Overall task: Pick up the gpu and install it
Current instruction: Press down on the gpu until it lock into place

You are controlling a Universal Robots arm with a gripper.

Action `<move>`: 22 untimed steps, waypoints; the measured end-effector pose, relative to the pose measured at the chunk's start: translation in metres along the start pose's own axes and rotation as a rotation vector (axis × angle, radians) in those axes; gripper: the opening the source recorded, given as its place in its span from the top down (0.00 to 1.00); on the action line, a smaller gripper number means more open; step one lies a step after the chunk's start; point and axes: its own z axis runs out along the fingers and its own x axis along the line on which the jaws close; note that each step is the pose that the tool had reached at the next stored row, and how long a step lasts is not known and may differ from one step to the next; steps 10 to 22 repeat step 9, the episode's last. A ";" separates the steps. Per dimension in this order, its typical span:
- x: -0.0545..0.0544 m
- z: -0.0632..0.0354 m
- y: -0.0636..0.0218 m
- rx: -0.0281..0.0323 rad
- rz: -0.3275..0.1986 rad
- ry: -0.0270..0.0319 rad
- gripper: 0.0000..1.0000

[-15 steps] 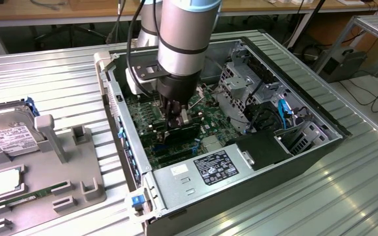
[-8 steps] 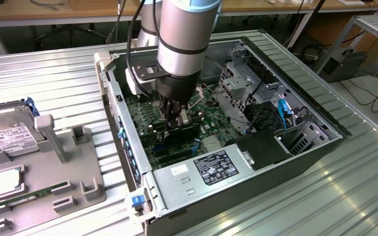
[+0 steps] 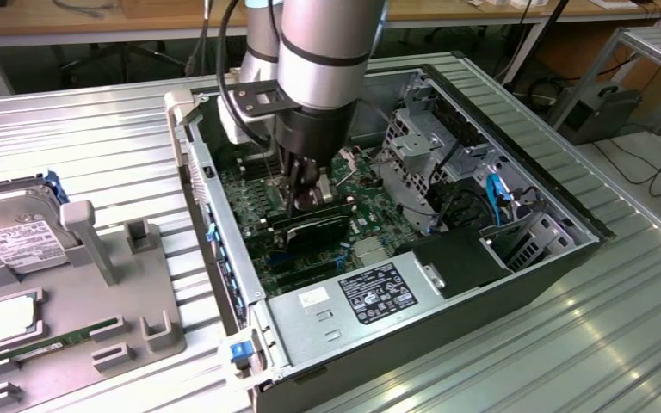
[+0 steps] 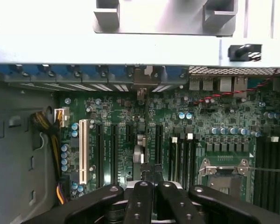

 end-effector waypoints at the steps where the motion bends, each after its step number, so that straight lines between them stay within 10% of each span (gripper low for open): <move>1: 0.000 -0.0012 0.0000 0.0000 0.000 0.0000 0.89; 22: 0.000 -0.0015 0.0001 -0.0001 0.000 0.0000 0.89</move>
